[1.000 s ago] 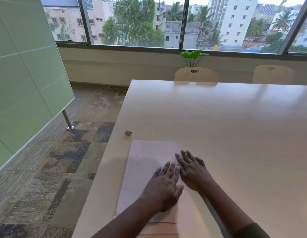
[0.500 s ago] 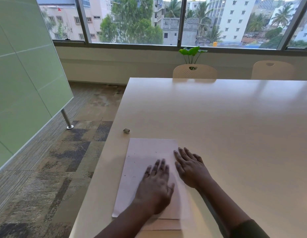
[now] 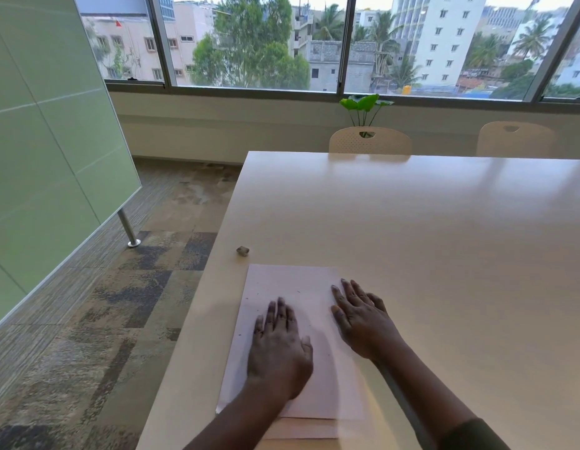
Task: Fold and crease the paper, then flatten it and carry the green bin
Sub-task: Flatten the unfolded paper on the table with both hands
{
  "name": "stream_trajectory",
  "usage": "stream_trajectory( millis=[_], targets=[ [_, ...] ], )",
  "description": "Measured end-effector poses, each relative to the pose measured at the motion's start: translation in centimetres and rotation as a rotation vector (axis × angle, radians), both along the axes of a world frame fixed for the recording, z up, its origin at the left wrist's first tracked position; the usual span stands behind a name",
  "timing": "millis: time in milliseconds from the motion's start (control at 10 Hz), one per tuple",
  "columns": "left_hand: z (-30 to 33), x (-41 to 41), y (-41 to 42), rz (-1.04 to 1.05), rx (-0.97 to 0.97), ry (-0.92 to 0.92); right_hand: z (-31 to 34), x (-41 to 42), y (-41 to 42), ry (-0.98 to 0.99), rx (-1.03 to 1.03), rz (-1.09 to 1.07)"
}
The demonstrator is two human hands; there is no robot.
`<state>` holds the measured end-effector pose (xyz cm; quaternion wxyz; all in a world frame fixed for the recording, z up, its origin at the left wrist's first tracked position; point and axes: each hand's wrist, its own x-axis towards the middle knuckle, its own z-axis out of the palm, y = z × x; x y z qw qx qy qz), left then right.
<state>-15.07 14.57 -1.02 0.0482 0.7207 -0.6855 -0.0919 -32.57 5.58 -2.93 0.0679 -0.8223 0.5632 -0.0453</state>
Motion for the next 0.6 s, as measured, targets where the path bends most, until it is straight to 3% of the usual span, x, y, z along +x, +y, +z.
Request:
stream_trajectory(
  millis=[300,500,600],
  targets=[
    [-1.6,-2.7,-1.4,-0.101,-0.014,0.0,0.0,1.7,-0.1,0.015,0.023,-0.062],
    [-1.2,2.2,-2.2,0.182,-0.009,-0.03,0.0,1.8,0.1,-0.015,0.027,-0.062],
    [-0.7,2.2,-2.5,0.192,-0.073,-0.025,0.0,1.7,0.1,-0.016,0.02,-0.061]
  ],
)
